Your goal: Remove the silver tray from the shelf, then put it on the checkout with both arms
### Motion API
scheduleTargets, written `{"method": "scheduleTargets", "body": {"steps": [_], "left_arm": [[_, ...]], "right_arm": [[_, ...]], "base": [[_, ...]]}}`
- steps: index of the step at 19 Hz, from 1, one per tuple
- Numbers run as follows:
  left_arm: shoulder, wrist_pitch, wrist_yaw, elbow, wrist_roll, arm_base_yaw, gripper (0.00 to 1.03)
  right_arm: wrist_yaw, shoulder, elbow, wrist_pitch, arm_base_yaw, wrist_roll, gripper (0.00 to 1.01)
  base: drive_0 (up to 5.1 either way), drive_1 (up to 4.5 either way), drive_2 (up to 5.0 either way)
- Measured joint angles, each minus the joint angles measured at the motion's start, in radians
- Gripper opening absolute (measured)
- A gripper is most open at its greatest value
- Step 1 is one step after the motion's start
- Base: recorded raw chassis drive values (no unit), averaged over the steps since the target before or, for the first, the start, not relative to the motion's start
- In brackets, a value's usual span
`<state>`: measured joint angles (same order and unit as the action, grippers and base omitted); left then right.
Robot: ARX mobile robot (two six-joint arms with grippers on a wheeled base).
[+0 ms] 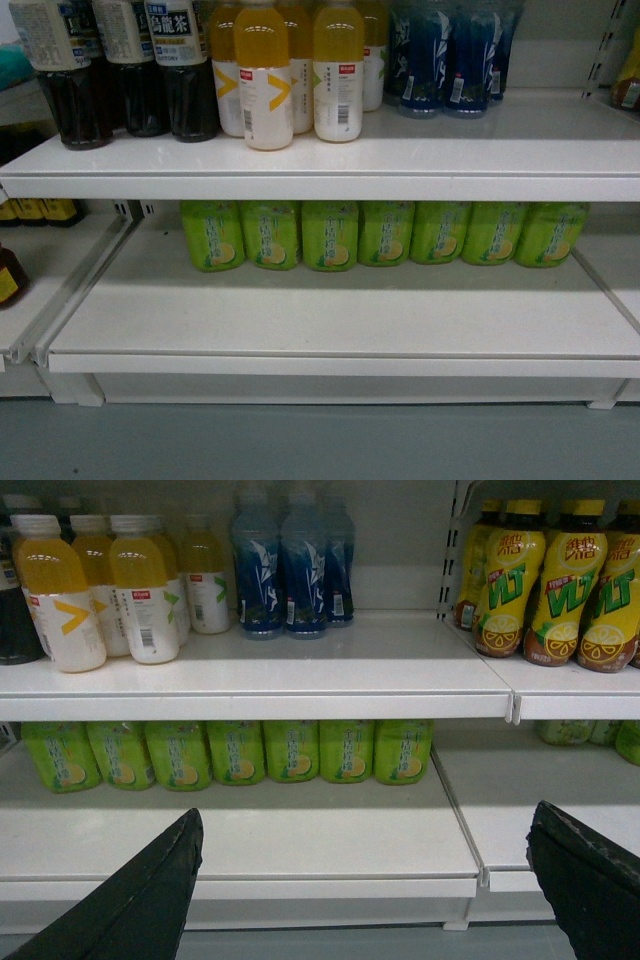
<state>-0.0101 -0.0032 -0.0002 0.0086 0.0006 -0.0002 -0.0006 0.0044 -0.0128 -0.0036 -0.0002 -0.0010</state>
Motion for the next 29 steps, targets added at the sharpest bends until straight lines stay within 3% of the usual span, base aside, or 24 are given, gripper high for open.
{"method": "scheduleTargets", "body": {"steps": [29], "left_arm": [[0.0,0.0,0.0,0.0,0.0,0.0,0.98]], "right_arm": [[0.0,0.0,0.0,0.0,0.0,0.0,0.98]], "base": [[0.0,0.0,0.0]]}}
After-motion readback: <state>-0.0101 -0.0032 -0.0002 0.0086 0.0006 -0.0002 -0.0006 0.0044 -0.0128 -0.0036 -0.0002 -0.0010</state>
